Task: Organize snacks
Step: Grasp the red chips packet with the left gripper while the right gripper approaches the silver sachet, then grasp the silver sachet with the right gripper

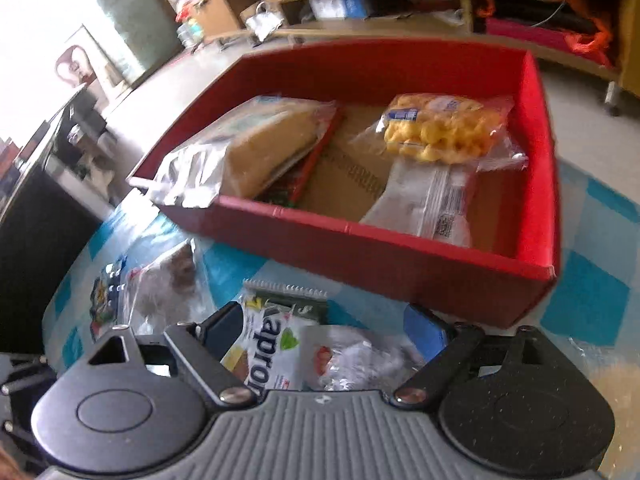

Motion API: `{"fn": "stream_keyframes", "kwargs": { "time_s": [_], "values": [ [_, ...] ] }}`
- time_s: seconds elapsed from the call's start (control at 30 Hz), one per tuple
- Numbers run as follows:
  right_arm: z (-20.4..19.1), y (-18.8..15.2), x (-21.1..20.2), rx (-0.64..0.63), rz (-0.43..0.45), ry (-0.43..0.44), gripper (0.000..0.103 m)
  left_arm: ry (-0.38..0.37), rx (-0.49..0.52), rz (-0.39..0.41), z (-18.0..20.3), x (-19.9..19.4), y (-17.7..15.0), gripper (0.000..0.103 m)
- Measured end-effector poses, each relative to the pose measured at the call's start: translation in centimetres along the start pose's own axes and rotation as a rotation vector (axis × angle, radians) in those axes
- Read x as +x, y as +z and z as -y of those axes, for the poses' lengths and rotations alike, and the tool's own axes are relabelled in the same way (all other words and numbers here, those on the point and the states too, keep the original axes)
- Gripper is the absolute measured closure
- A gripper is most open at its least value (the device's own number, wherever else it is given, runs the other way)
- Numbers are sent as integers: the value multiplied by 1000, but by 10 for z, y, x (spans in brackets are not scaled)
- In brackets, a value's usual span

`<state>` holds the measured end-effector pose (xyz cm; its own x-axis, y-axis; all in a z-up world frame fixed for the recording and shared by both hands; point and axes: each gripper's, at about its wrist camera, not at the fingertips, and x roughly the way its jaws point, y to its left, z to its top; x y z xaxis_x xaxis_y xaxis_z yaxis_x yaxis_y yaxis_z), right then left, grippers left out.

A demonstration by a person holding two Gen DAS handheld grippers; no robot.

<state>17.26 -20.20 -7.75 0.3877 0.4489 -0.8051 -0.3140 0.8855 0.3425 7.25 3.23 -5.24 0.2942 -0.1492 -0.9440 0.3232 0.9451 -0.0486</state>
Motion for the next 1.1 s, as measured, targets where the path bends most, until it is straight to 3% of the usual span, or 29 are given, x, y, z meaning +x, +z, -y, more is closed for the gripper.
{"fn": "stream_keyframes", "kwargs": {
  "time_s": [0.13,0.27,0.33,0.47,0.6,0.73,0.87,1.0,1.1],
  "values": [
    [-2,-12,-12,9,-109,0,12,-13,-2,-2,-2,0,1,36],
    [-6,-51,-38,28,-202,26,12,-16,-1,-5,-1,0,1,34],
    [-8,-65,-49,23,-195,-9,12,-12,1,-3,0,1,1,33],
    [-19,-69,-46,-42,-159,-197,12,9,-1,5,6,1,2,30],
    [-37,-61,-31,-144,-141,-270,12,82,25,43,12,5,1,24],
    [-51,-61,-16,-175,-141,-302,6,92,-18,39,4,8,0,14],
    [-44,-58,-14,-98,-195,-314,0,114,-43,38,0,10,-3,3],
    [-44,-55,-11,-94,-200,-318,0,114,-91,34,-6,13,-5,0],
    [-41,-57,-14,-101,-153,-305,0,124,-108,42,-5,13,-6,0]
  ]
}}
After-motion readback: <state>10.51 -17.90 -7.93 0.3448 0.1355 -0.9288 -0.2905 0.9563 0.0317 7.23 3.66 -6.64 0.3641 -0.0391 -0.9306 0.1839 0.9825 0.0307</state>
